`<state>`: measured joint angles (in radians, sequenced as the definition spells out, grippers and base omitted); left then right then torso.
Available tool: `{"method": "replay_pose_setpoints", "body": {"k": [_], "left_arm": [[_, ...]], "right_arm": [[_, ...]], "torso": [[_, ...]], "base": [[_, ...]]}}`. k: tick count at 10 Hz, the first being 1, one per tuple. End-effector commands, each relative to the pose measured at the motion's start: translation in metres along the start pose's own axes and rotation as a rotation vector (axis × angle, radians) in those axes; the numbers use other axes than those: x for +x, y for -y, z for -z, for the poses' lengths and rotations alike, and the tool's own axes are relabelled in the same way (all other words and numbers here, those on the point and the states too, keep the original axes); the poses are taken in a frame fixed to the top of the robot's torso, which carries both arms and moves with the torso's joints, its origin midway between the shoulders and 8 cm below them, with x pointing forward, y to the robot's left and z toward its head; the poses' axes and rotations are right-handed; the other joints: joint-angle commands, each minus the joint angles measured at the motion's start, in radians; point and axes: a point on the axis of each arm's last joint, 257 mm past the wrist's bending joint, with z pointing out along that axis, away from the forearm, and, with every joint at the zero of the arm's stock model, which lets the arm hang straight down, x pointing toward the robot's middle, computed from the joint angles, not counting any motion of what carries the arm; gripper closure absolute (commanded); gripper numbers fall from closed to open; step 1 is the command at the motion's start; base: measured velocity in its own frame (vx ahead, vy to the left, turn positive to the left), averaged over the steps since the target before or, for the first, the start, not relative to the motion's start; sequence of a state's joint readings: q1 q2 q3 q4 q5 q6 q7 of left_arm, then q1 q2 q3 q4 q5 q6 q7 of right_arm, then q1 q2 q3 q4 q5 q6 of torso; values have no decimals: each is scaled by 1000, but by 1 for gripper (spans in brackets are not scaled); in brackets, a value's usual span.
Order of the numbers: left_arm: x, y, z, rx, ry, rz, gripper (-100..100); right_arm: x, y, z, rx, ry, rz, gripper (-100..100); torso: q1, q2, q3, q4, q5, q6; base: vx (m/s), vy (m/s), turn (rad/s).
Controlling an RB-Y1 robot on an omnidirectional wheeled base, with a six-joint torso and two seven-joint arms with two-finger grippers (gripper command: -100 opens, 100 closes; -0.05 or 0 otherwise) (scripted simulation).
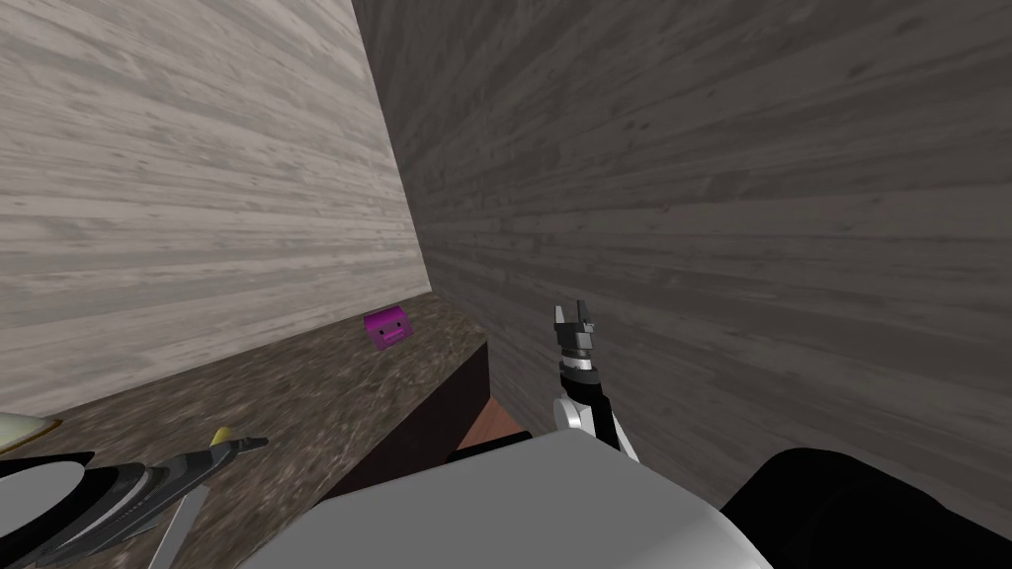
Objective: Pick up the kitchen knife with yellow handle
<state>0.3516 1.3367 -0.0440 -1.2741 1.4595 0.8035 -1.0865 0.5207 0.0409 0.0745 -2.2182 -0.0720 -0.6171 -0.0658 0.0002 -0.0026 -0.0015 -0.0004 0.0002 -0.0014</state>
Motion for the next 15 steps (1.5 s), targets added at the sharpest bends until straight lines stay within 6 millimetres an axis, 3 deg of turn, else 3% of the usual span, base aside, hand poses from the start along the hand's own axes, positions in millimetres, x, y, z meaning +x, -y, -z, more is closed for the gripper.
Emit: {"method": "replay_pose_setpoints", "body": {"k": [1,5,6,7,15], "left_arm": [[0,0,0,0,0,0,100],[0,0,0,-1,0,-3,100],[0,0,0,-1,1,-3,0],[3,10,2,-13,-4,-33,100],[12,30,7,-37,-7,17,100]], "right_arm": [[0,0,0,0,0,0,0],[0,0,0,0,0,0,0],[0,0,0,0,0,0,0],[0,0,0,0,0,0,0],[0,0,0,0,0,0,0]], "torso": [[0,0,0,0,0,0],[0,0,0,0,1,0],[0,0,0,0,1,-1],[0,0,0,0,1,-1],[4,2,2,1,2,0]], "base": [[0,0,0],[-1,1,0],[0,0,0],[-72,77,-151],[-58,61,-86]]}}
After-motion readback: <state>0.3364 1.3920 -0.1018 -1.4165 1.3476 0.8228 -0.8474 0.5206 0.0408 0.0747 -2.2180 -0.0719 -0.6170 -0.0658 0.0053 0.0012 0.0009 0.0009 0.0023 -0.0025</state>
